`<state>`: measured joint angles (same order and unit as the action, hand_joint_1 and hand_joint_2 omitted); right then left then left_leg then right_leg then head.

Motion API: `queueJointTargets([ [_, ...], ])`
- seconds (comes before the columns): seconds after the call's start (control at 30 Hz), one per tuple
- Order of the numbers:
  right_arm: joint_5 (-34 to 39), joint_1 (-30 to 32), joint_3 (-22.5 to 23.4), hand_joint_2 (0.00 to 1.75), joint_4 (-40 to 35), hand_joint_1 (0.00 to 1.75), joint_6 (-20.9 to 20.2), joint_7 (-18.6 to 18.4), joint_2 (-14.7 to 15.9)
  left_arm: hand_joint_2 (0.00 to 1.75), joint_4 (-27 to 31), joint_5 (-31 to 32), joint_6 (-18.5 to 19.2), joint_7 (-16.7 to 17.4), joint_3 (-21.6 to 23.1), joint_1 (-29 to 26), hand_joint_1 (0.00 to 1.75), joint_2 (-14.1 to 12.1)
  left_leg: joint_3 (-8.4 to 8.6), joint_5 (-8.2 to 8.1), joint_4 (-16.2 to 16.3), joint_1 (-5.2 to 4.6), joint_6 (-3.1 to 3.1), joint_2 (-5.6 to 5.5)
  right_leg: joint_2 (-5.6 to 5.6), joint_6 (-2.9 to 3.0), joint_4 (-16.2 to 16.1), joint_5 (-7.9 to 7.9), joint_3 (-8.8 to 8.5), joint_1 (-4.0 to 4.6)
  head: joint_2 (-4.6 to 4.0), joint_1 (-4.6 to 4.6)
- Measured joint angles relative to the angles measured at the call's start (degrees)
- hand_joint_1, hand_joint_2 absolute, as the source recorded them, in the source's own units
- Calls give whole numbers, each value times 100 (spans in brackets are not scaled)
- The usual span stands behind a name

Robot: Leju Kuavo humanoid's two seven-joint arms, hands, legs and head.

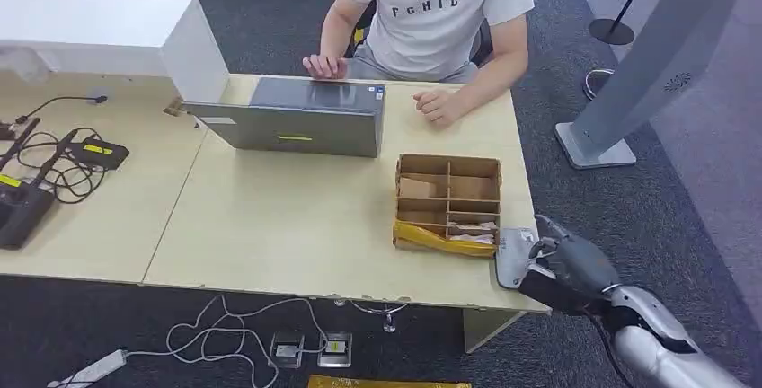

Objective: Pass the card to the sensor for recognition and then transmit it.

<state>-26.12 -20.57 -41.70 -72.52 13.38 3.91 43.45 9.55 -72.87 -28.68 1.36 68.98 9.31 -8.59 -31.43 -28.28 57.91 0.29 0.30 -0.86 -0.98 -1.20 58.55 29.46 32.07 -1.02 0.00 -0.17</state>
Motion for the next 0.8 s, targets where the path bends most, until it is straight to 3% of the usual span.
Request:
queueJointTargets([
  [0.27, 57, -9, 0, 175, 431, 175, 177, 291, -61, 0, 0, 28, 2, 0, 0, 2, 0, 0, -1, 0, 0, 0, 0, 0, 0, 0, 0, 0, -1, 0, 0, 0],
  [0.8, 159, -119, -4, 175, 1086, 175, 367, 407, -302, 0, 0, 50, 44, -15, 0, 6, 0, -15, 10, 0, 0, 0, 0, 4, 2, 0, 0, 0, -9, 0, 0, 0],
])
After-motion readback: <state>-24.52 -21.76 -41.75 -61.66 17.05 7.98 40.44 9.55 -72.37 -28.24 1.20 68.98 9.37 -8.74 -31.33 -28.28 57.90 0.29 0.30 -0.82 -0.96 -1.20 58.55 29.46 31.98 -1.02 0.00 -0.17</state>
